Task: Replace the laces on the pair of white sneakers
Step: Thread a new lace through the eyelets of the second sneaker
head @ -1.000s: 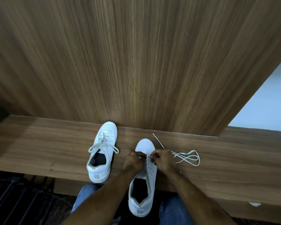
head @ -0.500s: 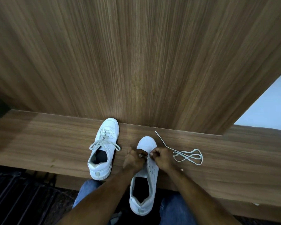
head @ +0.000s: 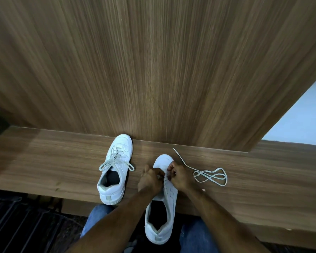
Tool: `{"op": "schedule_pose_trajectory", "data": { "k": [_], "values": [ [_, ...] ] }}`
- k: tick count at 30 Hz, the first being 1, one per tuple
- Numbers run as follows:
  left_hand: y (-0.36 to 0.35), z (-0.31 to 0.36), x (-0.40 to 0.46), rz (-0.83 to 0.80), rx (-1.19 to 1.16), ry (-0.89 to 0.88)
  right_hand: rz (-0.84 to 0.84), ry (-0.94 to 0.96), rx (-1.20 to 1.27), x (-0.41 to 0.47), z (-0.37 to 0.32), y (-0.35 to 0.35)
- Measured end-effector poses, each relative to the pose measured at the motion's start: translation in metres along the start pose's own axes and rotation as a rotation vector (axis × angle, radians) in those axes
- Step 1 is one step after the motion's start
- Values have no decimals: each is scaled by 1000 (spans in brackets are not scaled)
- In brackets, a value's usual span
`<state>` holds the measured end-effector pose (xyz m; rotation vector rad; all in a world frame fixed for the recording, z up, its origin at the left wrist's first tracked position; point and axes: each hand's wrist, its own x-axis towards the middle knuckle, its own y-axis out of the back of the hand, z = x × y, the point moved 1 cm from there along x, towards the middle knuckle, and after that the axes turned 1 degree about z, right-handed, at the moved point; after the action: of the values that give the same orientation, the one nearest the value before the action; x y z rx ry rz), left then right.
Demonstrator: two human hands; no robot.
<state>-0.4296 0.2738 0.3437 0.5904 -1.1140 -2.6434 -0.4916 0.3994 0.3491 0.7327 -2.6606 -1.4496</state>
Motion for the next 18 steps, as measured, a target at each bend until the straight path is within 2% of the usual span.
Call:
{"op": "schedule_pose_trajectory", "data": {
  "k": [2, 7, 12, 16, 18],
  "values": [
    [0, 5, 0, -8, 129, 7, 6, -2, 16, -1, 0, -1],
    [7, 12, -2, -34, 272, -51, 15, 24, 128, -7, 5, -7],
    [18, -4, -2, -17, 103, -88, 60, 145, 160, -15, 1, -8],
    [22, -4, -3, 51, 11, -104, 43, 154, 33, -13, -5, -5],
    [23, -3, -3, 67, -91, -50, 27, 150, -12, -12, -6, -4]
  ]
}}
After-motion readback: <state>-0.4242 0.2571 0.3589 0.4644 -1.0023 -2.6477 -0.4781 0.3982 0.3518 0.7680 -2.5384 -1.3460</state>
